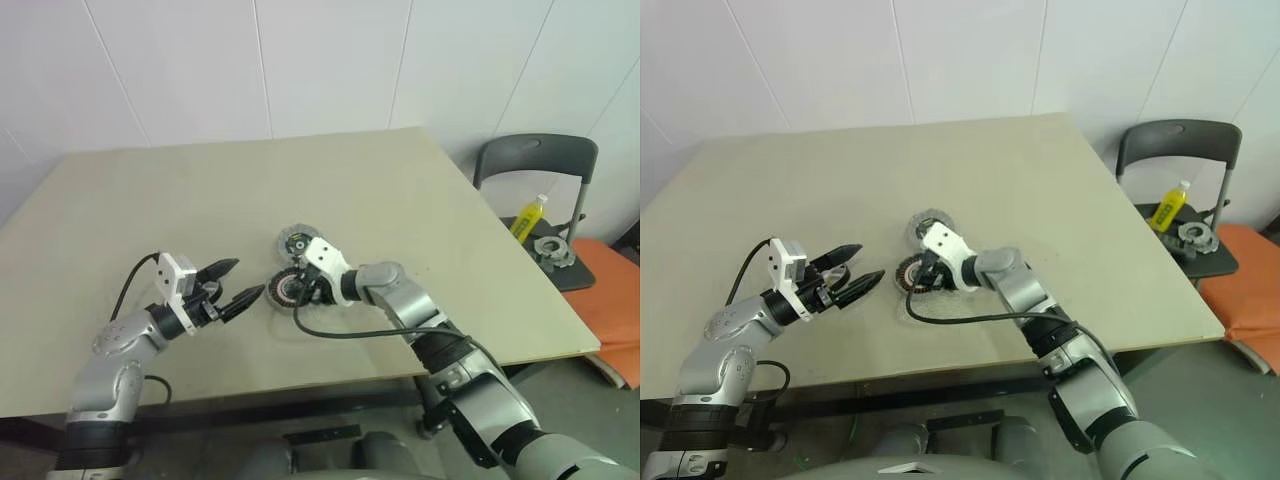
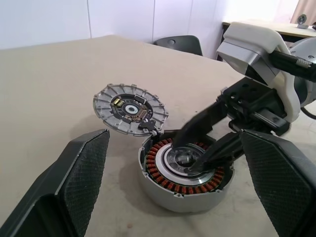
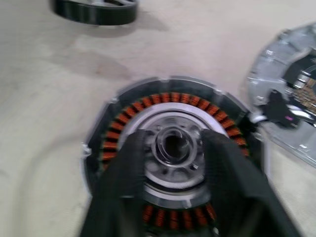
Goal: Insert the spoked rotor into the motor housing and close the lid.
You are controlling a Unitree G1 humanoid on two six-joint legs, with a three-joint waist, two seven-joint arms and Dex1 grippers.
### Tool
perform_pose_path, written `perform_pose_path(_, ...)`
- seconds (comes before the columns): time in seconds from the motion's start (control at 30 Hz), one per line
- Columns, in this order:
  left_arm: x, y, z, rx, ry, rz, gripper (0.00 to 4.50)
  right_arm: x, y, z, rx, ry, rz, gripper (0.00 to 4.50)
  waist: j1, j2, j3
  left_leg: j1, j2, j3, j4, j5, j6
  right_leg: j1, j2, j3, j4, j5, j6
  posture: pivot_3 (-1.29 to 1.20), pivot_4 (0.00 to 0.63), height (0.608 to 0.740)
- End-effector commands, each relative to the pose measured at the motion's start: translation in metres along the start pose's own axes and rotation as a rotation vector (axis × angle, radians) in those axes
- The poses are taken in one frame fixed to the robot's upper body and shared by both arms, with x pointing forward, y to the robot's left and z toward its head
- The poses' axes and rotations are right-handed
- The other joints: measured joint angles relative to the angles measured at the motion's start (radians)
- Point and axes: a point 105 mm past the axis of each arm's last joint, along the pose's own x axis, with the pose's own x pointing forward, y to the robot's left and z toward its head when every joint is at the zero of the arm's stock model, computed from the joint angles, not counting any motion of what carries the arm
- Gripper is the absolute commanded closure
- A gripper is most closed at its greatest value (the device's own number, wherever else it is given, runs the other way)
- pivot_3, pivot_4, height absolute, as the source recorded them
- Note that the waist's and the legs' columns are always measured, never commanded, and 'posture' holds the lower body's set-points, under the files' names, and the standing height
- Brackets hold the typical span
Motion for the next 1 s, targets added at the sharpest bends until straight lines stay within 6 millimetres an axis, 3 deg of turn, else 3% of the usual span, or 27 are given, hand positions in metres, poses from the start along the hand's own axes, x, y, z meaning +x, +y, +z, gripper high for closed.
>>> perform_pose_path(0.03, -0.001, 0.008, 0.017, 0.057, -0.042, 0.025, 0.00, 0.001, -0.003, 0.004, 0.055, -0.026, -0.008, 1.22, 0.000, 0.000, 0.000, 0.000, 0.000, 0.000, 0.000, 0.000, 0.000, 0.000, 0.000, 0.000, 0.000, 0.000, 0.000, 0.00, 0.000, 0.740)
perform_pose_path(0.2, -0.001, 0.009, 0.015, 0.059, -0.029, 0.023, 0.00, 0.001, -0.008, 0.025, 0.115, -0.150, -0.016, 1.22, 0.000, 0.000, 0.000, 0.000, 0.000, 0.000, 0.001, 0.000, 0.000, 0.000, 0.000, 0.000, 0.000, 0.001, 0.000, 0.00, 0.000, 0.740)
perform_pose_path(0.33, 0.000, 0.009, 0.014, 0.059, -0.028, 0.023, 0.00, 0.003, -0.007, 0.025, 0.112, -0.161, -0.017, 1.22, -0.001, 0.000, 0.000, -0.001, 0.000, 0.000, 0.000, 0.000, 0.000, 0.000, 0.000, 0.000, 0.000, 0.003, -0.003, 0.00, 0.000, 0.740)
perform_pose_path(0.67, 0.002, 0.009, 0.012, 0.059, -0.028, 0.026, 0.00, 0.005, -0.001, 0.019, 0.014, -0.137, -0.004, 4.49, -0.003, 0.000, 0.000, -0.001, 0.000, 0.000, 0.000, 0.000, 0.000, -0.001, 0.001, 0.000, 0.000, 0.003, -0.002, 0.00, 0.000, 0.740)
perform_pose_path(1.0, 0.003, 0.010, 0.009, 0.064, -0.022, 0.035, 0.00, 0.009, 0.011, -0.015, -0.025, 0.015, 0.047, 4.49, -0.002, 0.000, 0.000, 0.000, 0.000, 0.000, 0.000, 0.000, 0.000, 0.000, 0.001, 0.000, 0.000, 0.003, -0.002, 0.00, 0.000, 0.740)
